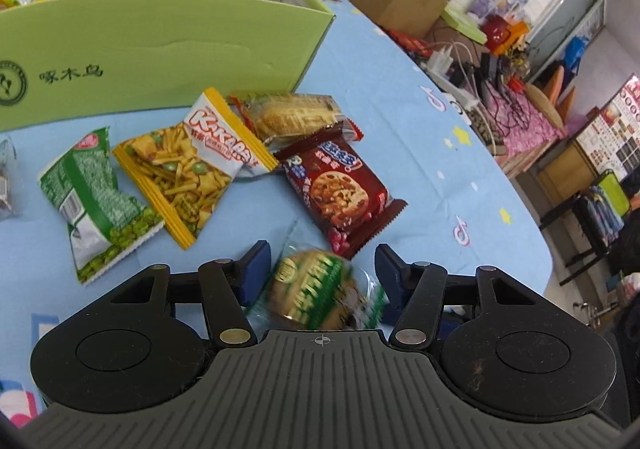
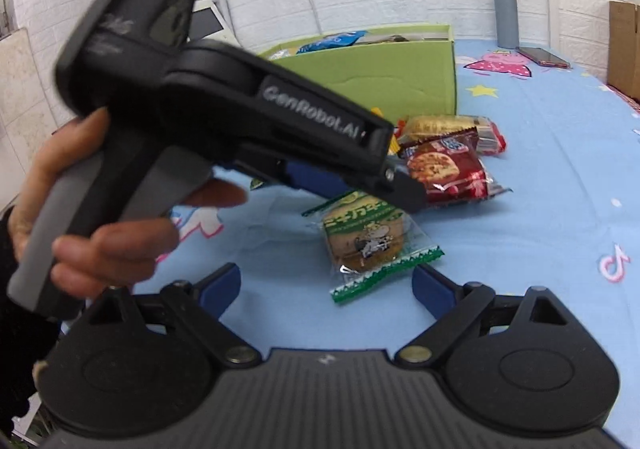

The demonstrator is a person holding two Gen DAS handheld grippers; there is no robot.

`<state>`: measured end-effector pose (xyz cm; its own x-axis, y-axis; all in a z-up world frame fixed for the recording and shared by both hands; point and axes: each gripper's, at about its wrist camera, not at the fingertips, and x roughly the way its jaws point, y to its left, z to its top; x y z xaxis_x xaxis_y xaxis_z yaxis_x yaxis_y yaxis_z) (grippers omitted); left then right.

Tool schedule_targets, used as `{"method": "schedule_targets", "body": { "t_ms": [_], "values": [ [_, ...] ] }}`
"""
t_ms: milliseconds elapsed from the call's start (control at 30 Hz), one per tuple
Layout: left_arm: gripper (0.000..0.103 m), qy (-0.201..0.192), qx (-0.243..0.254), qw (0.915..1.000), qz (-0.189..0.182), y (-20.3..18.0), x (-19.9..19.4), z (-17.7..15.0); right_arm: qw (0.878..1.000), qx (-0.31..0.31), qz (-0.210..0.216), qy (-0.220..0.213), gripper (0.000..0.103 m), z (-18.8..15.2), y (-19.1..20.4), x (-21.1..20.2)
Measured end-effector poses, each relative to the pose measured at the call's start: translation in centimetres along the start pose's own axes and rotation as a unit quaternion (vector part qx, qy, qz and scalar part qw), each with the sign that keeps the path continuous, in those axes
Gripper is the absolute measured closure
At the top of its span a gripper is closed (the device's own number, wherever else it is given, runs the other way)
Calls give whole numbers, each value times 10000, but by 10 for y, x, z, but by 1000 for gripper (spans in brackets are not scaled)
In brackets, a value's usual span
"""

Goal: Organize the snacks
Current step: 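Move the left gripper over the clear round-cake pack with green label, then grasp the clear round-cake pack with the left gripper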

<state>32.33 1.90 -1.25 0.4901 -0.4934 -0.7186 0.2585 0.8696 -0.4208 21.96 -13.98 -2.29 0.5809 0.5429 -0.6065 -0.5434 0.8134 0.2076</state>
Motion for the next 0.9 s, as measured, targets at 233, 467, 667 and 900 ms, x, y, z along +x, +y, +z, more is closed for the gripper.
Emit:
{"method": "schedule_targets", "body": {
  "t_ms": [233,467,667,900],
  "values": [
    [56,-172,-304,9993,121,20,-30,-23,9994,-270,182,65,10,12,11,19],
    [46,-518,-603,9963,312,37,-47,-31,9995,-327,-6,-53,10,6,14,7],
    [64,-543,14,9960,707,20,-40,-38,9985,-537,-1,-38,10,5,23,22],
    [93,-535,-117,9971,520,19,-46,-45,9992,-378,-24,-130,30,9,24,20]
  ]
}}
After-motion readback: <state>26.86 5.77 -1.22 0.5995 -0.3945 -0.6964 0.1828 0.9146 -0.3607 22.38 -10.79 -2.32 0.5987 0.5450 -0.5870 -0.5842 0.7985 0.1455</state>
